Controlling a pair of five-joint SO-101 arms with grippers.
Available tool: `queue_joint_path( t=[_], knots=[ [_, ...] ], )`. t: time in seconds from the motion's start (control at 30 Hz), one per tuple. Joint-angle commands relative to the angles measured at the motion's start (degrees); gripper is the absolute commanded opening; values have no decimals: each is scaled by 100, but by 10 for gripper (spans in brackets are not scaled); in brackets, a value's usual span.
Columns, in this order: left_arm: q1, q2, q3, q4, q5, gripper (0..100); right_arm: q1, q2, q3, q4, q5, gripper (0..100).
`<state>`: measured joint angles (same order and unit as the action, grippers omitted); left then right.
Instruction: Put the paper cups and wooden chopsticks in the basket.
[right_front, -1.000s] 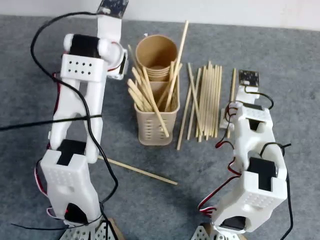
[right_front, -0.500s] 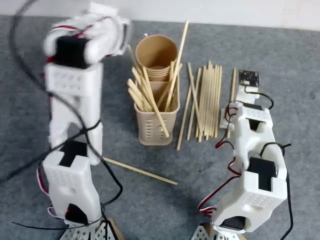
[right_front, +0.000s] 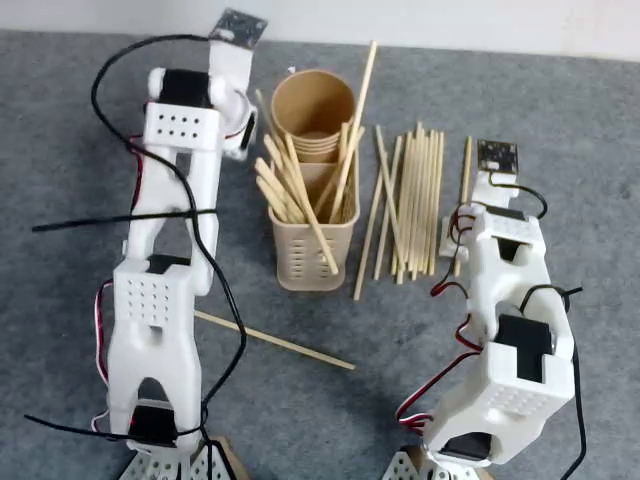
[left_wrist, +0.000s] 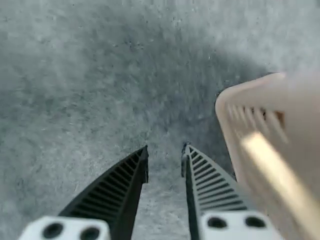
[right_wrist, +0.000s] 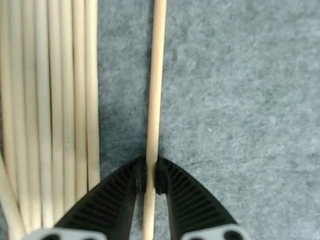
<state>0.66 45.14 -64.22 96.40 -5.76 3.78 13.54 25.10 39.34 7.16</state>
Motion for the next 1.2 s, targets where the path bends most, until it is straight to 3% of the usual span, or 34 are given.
queue_joint_path(
  t=[0.0,0.17,0.37,0.53,0.67,0.87,1.17],
  knots=[
    [-22,-75,-725,-26,-88,148,-233,40,-4,57,-35,5],
    [295,-101,-3310,-290,-88,148,-233,40,-4,57,-35,5],
    [163,-1297,-2229,-607,26,146,-215,40,4,57,-35,5],
    [-136,-875,-1244,-677,141,148,-224,40,-4,57,-35,5],
    [-92,-110,-593,-1275,132,148,-224,40,4,57,-35,5],
    [-127,637,-549,-1424,132,148,-224,40,-13,57,-35,5],
    [224,593,-910,-1697,132,148,-224,40,-13,57,-35,5]
  ],
)
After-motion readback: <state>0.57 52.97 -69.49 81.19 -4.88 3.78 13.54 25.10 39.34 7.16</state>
